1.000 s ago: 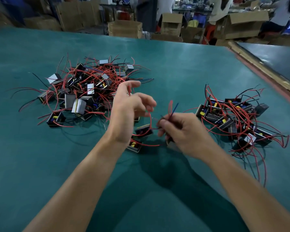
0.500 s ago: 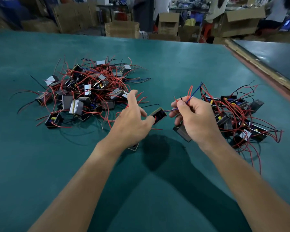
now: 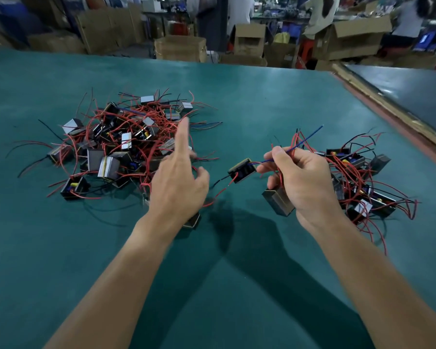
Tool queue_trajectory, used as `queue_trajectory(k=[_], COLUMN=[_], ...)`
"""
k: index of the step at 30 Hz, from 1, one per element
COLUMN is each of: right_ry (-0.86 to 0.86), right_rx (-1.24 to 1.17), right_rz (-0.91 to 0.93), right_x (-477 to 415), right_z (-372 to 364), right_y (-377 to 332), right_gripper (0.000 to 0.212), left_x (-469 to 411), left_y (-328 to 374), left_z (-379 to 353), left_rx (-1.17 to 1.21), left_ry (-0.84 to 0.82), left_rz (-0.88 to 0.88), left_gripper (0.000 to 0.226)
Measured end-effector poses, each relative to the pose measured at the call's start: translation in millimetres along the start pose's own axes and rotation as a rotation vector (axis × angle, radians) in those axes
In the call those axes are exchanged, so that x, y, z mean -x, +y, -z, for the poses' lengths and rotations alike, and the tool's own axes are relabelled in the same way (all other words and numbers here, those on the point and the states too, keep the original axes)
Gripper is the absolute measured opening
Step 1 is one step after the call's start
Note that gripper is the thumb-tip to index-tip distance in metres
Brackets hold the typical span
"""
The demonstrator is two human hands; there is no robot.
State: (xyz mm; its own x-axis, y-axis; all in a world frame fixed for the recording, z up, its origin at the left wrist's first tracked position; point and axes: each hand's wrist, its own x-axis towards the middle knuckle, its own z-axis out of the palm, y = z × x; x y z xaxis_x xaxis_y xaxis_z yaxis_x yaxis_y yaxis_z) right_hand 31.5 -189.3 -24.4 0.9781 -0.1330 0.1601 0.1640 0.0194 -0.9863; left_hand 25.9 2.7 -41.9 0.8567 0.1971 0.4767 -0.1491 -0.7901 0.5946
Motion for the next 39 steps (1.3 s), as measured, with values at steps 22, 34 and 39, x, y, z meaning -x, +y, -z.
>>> queue_trajectory(k=[22, 34, 39], right_ry=[-0.027, 0.011, -0.292], right_rx=[0.024, -0.223, -0.054], right_rz=[-0.138, -0.148, -0.252], right_x=[-7, -10, -6], right_z=[8, 16, 16], right_y=[-3, -16, -15], right_gripper=[0.032, 0.032, 0.030], left_x=[-6, -1, -8], left_y=[-27, 12, 11], left_z=[2, 12, 10], left_rx=[-0.096, 1.474, 1.244], left_ry=[-0.233, -0.759, -0.799], left_rz=[-0.095, 0.391, 0.615], left_gripper=[0.054, 0.075, 0.061])
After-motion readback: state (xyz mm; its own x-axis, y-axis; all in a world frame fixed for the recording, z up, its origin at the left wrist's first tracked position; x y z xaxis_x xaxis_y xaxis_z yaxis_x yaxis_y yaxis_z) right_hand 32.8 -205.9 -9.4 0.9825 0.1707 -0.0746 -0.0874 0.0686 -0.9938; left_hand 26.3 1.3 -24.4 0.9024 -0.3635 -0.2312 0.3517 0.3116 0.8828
